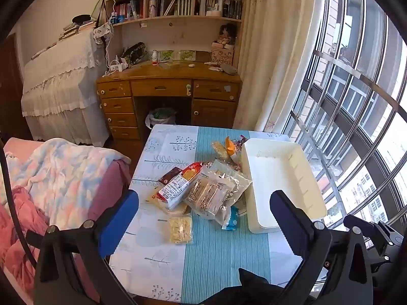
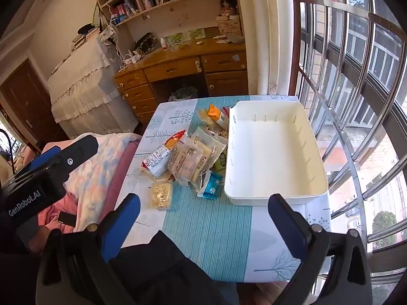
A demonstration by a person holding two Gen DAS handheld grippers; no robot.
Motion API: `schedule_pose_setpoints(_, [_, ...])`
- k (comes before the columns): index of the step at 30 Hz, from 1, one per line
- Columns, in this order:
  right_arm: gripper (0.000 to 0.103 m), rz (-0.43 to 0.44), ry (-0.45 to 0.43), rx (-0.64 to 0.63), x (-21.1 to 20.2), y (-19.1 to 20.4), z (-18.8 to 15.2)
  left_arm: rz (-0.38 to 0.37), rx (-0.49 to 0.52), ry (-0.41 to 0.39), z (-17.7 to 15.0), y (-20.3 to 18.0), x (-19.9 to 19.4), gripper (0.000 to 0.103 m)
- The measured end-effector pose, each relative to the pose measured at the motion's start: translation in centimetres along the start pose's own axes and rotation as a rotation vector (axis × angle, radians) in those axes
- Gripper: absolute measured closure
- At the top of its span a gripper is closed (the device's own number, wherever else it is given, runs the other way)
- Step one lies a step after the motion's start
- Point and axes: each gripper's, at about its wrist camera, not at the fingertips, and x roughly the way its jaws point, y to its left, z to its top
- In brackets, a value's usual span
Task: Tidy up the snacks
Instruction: 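Move both tools toward the pile of snacks beside the white tray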
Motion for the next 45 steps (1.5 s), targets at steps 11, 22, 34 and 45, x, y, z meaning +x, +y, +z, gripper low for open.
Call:
schedule_pose_setpoints(11, [0.0,0.01,0.002,0.015,-0.1,-0.3,0.0,0.015,-0.023,0.039,-0.3,0.3,0.8,0.0])
schedule_pose_setpoints(22, [0.0,0.004,0.012,0.013,0.2,-0.1,-0.3,0.03,-0.012,0.051,-0.3,-0.6,0.9,0.0])
schedule_pose_setpoints(34, [0.0,0.037,0.022,0.005,-0.6,-0.9,-0.8,0.026,-0.014,0.078,-1.1,-1.3,0.7,0.0])
schedule_pose_setpoints(45, [0.013,0.127,0.128,-0.005,0.1,-2.1,-2.7,0.029,-0.033,0.137,-3.5,-2.7,0.4,0.0])
